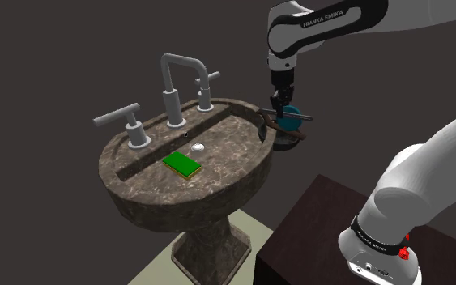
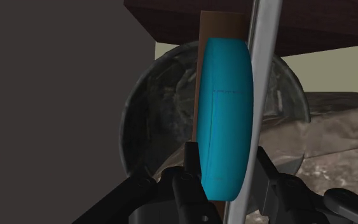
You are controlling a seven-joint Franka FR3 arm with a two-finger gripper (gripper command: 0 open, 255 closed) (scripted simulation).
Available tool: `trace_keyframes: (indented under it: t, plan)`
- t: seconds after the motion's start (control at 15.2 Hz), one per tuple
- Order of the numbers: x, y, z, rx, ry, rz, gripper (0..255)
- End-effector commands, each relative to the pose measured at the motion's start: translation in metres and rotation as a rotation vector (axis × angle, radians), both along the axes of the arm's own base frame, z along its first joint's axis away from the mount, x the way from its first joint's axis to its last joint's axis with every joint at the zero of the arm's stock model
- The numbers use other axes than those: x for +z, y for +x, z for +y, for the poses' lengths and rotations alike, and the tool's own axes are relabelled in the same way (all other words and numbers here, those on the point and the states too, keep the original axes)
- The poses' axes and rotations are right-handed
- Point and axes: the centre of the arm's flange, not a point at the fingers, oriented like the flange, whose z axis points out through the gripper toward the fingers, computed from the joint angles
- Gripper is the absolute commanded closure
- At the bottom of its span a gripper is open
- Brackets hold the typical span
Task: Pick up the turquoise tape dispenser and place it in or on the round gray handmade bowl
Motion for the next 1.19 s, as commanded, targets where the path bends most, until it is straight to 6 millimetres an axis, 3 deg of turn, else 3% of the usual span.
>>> trace_keyframes:
  t: [0.0,0.33,0.59,1.12]
  plan:
    - [0.0,0.0,0.0,0.0,0.0,0.0,0]
    - [0.0,0.0,0.0,0.0,0.0,0.0,0]
    - [0.049,0.007,0.0,0.0,0.0,0.0,0]
    - [0.049,0.007,0.0,0.0,0.0,0.0,0]
